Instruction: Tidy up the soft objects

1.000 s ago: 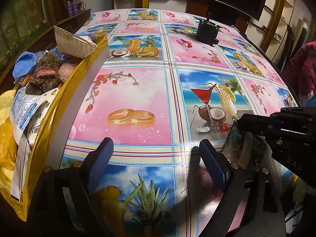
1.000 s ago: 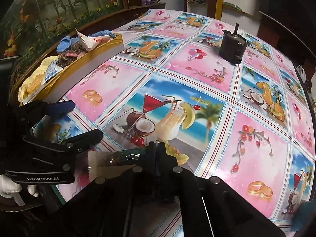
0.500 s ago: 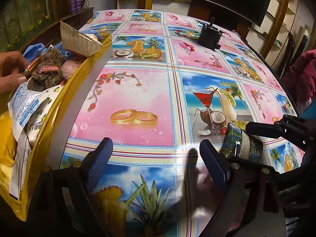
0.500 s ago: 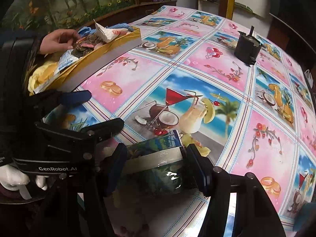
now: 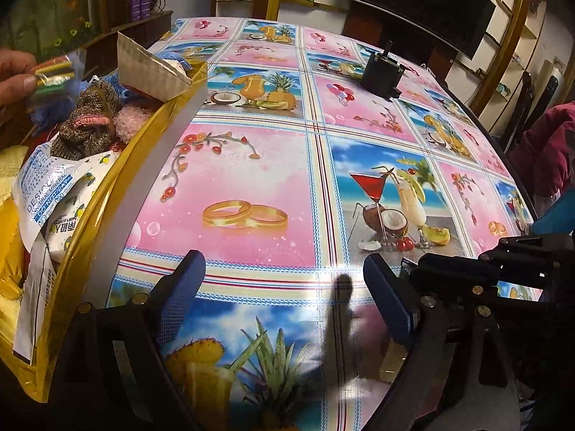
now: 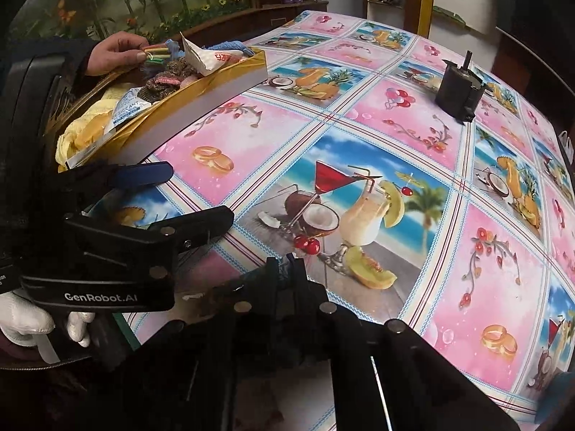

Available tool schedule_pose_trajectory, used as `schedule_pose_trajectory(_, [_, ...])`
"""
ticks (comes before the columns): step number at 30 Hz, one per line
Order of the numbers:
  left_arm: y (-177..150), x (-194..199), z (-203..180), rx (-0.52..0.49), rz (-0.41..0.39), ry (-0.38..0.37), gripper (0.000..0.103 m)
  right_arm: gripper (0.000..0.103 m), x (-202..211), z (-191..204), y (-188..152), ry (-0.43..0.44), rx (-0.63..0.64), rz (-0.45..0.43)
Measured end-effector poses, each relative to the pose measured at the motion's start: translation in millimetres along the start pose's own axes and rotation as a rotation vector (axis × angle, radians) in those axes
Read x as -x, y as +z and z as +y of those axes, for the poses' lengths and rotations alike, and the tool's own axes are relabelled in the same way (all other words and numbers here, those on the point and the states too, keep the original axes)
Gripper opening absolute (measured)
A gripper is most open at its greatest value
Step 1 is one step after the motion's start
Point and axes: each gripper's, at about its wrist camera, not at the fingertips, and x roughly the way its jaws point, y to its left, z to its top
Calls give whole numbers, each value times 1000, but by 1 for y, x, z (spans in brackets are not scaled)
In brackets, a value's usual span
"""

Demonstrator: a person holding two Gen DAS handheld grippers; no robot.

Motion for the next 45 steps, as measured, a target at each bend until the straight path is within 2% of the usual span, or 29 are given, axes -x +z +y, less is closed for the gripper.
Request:
schedule_pose_trajectory(9, [0,2,5,21,-8,-26,90,2,13,-12,2,27,-69,-55])
schedule_pose_trajectory(13, [0,5,13,63,-25,-74,90,5,18,-28,2,95,-130,-75])
schedule_pose_trajectory(15, [0,7,17,85,-34,-97,90,19,19,-28,0,81,-122,-68])
schedule_pose_trajectory(17, [0,8,19,100,-40,-114,90,62,17,-22,-3,80,-96,-44])
schedule_pose_trajectory(18, [0,9,20,103,-41,-118,90,66,17,-19,-4,81,-83,-39])
schedule_pose_trajectory(23, [0,9,21,108,-43,-126,90,66,22,-2,-10,96,-48,-9])
schedule_pose_trajectory(27, [0,9,23,113,-46,-133,90,70,18,21,-18,34,62,28])
schedule_pose_trajectory(29, [-1,9,24,121,-50,-141,90,81,12,34,-22,1,119,38])
schedule_pose_trajectory(30, [-1,10,25,126,-52,-146,90,82,9,38,-23,-24,138,39])
schedule_pose_trajectory(33, [-1,10,26,126,-49,-147,90,81,3,41,-22,-46,147,51])
schedule_pose_trajectory(35, [1,11,26,126,-29,-160,90,67,7,35,-21,-25,127,37])
schedule_pose_trajectory(36, [4,10,27,140,-7,-202,90,62,10,34,-20,-23,125,29])
schedule_pose_trajectory(37, [8,9,27,162,16,-253,90,51,14,33,-19,-27,120,15])
schedule_pose_trajectory(38, [13,8,26,177,30,-280,90,48,16,32,-19,-37,114,10])
schedule_pose_trajectory(42, [39,-6,11,178,92,-331,90,46,18,18,-19,-117,93,2])
schedule_pose_trajectory(45, [55,-25,-8,140,115,-299,90,46,23,-4,-21,-148,40,-11])
